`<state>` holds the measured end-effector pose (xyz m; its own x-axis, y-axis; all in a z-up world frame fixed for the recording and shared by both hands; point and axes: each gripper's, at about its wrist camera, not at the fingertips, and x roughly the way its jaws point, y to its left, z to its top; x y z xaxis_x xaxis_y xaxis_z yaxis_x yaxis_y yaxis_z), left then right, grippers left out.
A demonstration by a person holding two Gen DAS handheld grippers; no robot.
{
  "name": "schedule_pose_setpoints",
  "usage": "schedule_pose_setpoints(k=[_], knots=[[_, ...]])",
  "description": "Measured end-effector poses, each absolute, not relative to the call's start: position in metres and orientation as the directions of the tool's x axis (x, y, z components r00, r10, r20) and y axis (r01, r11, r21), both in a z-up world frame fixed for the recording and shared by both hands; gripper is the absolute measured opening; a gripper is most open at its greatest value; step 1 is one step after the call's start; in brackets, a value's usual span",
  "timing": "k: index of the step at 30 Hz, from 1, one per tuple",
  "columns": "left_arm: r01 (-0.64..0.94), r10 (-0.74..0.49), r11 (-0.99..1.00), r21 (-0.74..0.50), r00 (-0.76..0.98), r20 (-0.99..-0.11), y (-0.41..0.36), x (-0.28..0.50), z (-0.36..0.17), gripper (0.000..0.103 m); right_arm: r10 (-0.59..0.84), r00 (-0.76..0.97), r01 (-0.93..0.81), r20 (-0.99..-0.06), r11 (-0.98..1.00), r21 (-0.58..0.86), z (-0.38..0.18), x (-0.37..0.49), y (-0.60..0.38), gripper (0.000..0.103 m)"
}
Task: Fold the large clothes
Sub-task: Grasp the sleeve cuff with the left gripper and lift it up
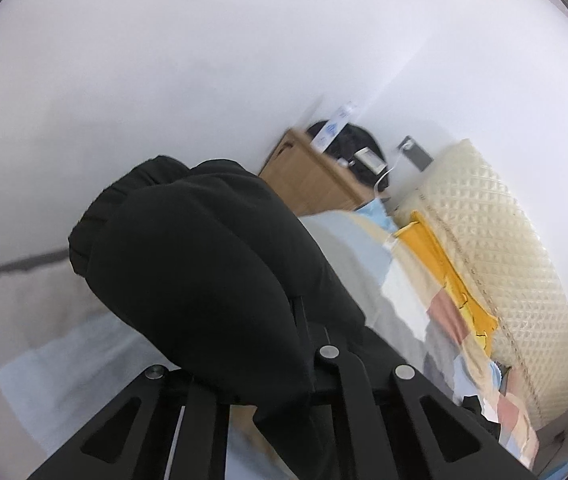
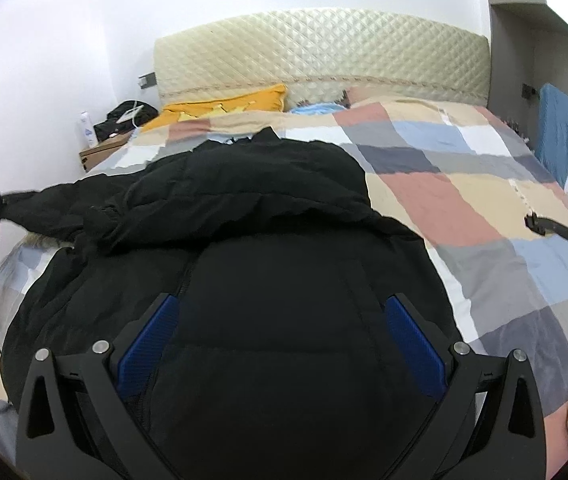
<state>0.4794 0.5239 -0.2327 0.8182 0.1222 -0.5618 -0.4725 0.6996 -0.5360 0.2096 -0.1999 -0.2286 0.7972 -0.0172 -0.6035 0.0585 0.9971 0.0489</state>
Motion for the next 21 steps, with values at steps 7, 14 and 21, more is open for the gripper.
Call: schedule_pose_setpoints(k=[7, 14, 21], knots=[[-0.433, 0.141, 0.744, -0.509, 0.846, -0.514, 0.485, 0.472, -0.154, 0.007, 0.038, 0.812, 0.025, -0.582, 0.995, 0.1, -0.22, 0.199, -0.212, 0.103], [-0.364, 0.145, 0.82, -0.441, 0.879, -0.455, 0.426, 0.46, -0.076, 0.006, 0.055, 0.835, 0.018, -0.547, 0.992, 0.127, -0.21, 0.184, -0.226, 0.103], [-0.274, 0.102, 0.885, -0.377, 0.903, -0.418, 0.351, 0.452, -0.007, 0.006, 0.088, 0.856, 0.002, -0.509, 0.985, 0.174, -0.201, 0.167, -0.248, 0.103]])
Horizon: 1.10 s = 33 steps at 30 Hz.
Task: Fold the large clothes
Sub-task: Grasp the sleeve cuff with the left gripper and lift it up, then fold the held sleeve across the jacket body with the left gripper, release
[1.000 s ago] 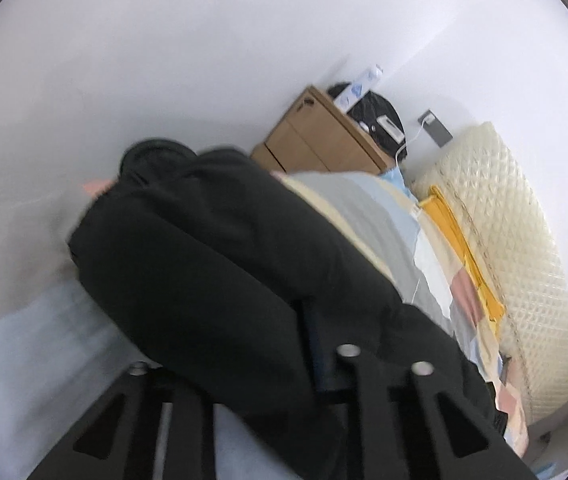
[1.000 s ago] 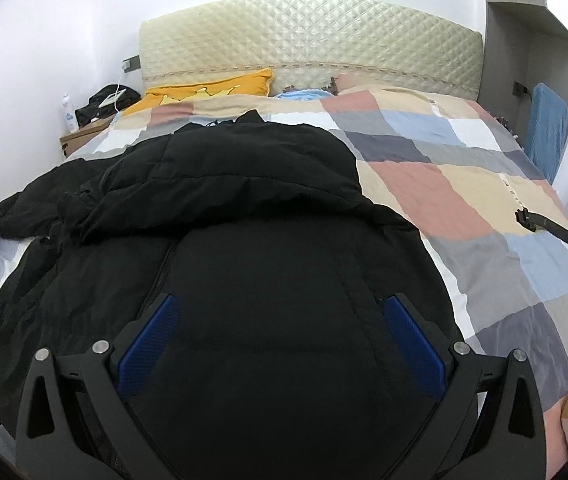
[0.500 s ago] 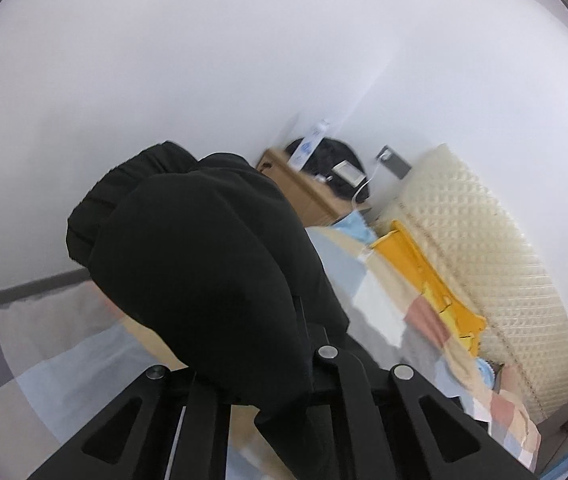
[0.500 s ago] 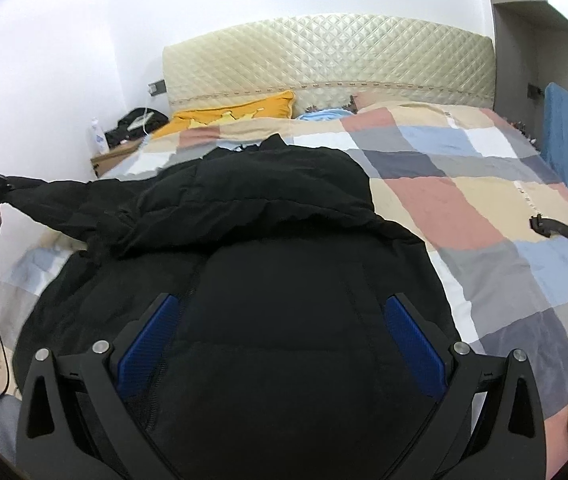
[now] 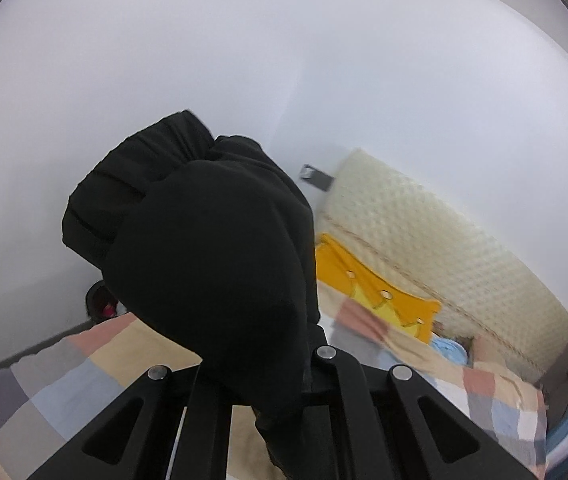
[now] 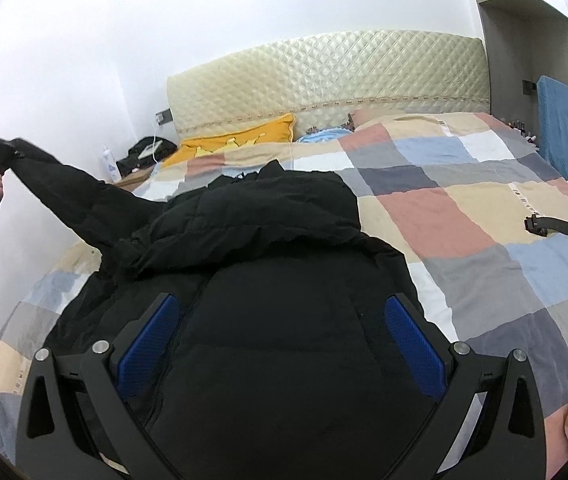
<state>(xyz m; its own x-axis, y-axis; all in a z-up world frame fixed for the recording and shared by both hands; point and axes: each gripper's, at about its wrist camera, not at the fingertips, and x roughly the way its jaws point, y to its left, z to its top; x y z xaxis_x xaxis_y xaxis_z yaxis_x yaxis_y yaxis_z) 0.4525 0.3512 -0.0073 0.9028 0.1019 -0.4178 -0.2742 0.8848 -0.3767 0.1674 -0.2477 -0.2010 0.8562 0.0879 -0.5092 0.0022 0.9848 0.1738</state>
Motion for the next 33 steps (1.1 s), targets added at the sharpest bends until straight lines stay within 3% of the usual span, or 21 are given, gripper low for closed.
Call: schedule_pose_setpoints(k=[9, 15, 24, 33], knots=[[-0.108, -0.005, 0.954, -0.278, 0.925, -0.379, 0.222, 0.449, 0.056, 0.006, 0.104, 0.872, -0.019, -0.478, 0.984, 0.179, -0.195, 0.156, -0.264, 0.103], [0.031, -0.104, 0.981, -0.192, 0.917, -0.384, 0.13, 0.448, 0.071, 0.006, 0.076, 0.899, -0.004, -0.432, 0.986, 0.167, -0.18, 0.15, -0.278, 0.103], [0.194, -0.259, 0.963, -0.188, 0.863, -0.434, 0.01, 0.434, 0.053, 0.006, 0.086, 0.912, -0.013, -0.401, 0.983, 0.181, -0.167, 0.149, -0.305, 0.103], [0.273, -0.293, 0.955, -0.118, 0.795, -0.532, -0.093, 0.449, -0.004, 0.006, 0.097, 0.921, -0.017, -0.377, 0.978, 0.21, -0.159, 0.153, -0.323, 0.103]])
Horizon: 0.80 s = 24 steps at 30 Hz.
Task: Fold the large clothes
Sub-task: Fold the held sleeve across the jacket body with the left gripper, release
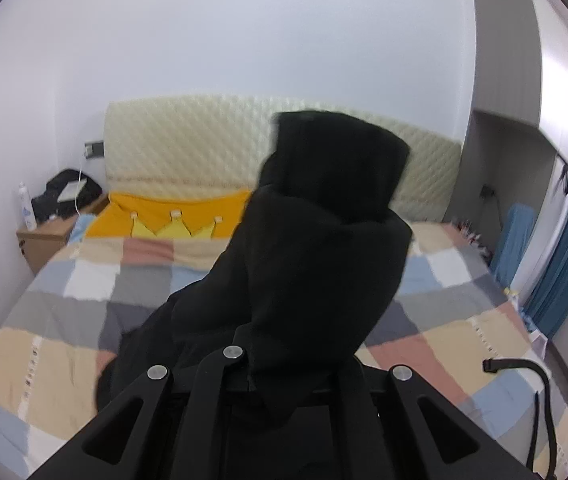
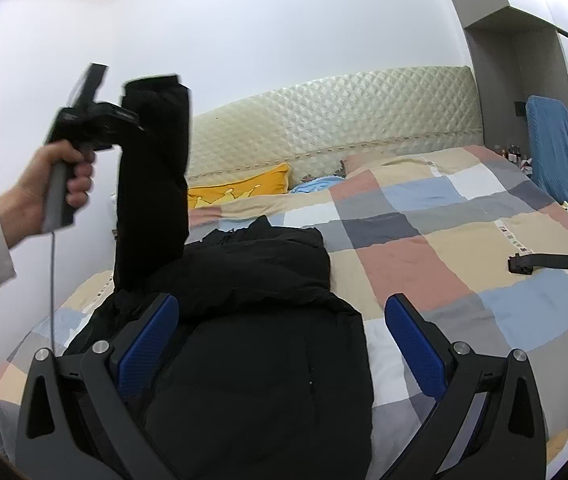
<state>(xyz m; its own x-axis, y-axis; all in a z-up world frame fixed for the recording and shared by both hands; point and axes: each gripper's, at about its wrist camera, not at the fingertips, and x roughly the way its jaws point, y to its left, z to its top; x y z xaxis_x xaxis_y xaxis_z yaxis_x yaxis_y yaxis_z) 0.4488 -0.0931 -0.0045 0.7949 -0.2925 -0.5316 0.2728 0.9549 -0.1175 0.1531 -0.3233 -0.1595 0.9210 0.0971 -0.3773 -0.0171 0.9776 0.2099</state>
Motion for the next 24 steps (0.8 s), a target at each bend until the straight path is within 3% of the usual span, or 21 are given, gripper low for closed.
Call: schedule_pose_setpoints(k=[5, 12, 15, 18, 21, 23, 24], knots=[[0.292, -0.317, 0.947, -0.138, 0.762, -0.565, -0.148, 0.461, -0.05, 0.007, 0.052, 0.928, 0.045, -0.369, 0.968, 0.249, -0.163, 0.155, -0.342, 0.103], [0.373, -0.264, 0.927, 0.042, 0.727, -0.634, -0.235, 0.465, -0.148, 0.007, 0.046, 0.924, 0.081, -0.379, 0.946, 0.313, -0.171, 0.159, -0.361, 0.103], [0.369, -0.2, 0.919, 0.139, 0.741, -0.642, -0.261, 0.46, -0.185, 0.008, -0.001, 0.926, 0.115, -0.378, 0.953, 0.279, -0.175, 0.16, -0.36, 0.103], [0.389, -0.201, 0.91, 0.146, 0.721, -0.663, -0.276, 0.46, -0.216, 0.011, -0.012, 0.924, 0.118, -0.382, 0.959, 0.256, -0.178, 0.163, -0.358, 0.103], [0.415, -0.16, 0.88, 0.23, 0.716, -0.68, -0.289, 0.462, -0.247, 0.015, -0.012, 0.923, 0.116, -0.384, 0.962, 0.249, -0.181, 0.165, -0.358, 0.103], [0.444, -0.147, 0.852, 0.278, 0.712, -0.686, -0.298, 0.461, -0.266, 0.022, -0.002, 0.921, 0.113, -0.39, 0.958, 0.262, -0.184, 0.167, -0.36, 0.103], [0.467, -0.15, 0.836, 0.288, 0.699, -0.699, -0.302, 0.462, -0.276, 0.031, -0.001, 0.919, 0.115, -0.394, 0.957, 0.267, -0.185, 0.168, -0.361, 0.103]])
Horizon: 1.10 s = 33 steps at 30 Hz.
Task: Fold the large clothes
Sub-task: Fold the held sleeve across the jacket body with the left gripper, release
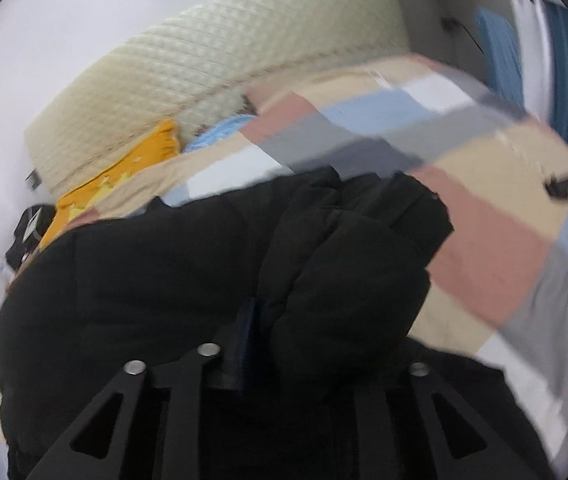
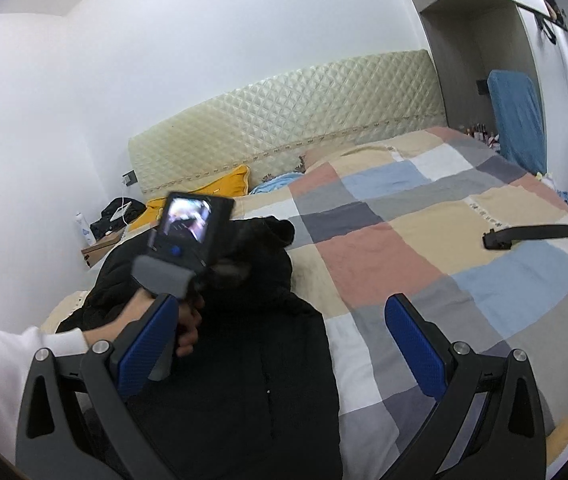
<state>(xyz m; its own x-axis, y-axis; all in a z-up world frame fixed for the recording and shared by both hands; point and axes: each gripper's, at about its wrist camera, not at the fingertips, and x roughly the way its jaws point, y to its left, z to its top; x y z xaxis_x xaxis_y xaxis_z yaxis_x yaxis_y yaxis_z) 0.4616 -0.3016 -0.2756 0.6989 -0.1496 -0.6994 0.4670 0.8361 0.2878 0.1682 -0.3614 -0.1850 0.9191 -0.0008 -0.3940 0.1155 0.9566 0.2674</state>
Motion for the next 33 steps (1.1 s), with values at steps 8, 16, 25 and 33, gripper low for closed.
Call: schedule_pose_setpoints(k=[8, 16, 25, 33], knots=[[0.522, -0.261, 0.842, 0.139, 0.619, -0.741, -0.301, 0.459, -0.278, 0.078, -0.039, 0.912, 0.148, -0.408, 0.959, 0.241, -0.191, 0.17, -0.363, 0.103], [0.454, -0.269, 0.882, 0.126, 0.704, -0.657, -0.281, 0.429, -0.229, 0.08, -0.051, 0.909, 0.162, -0.413, 0.958, 0.238, -0.195, 0.172, -0.365, 0.103], [0.411, -0.304, 0.91, 0.047, 0.74, -0.6, -0.222, 0.385, -0.141, 0.08, -0.036, 0.92, 0.137, -0.391, 0.963, 0.234, -0.192, 0.166, -0.363, 0.103], [0.341, -0.308, 0.939, -0.042, 0.782, -0.541, -0.136, 0.336, -0.063, 0.08, -0.024, 0.936, 0.107, -0.35, 0.97, 0.219, -0.181, 0.153, -0.355, 0.103]])
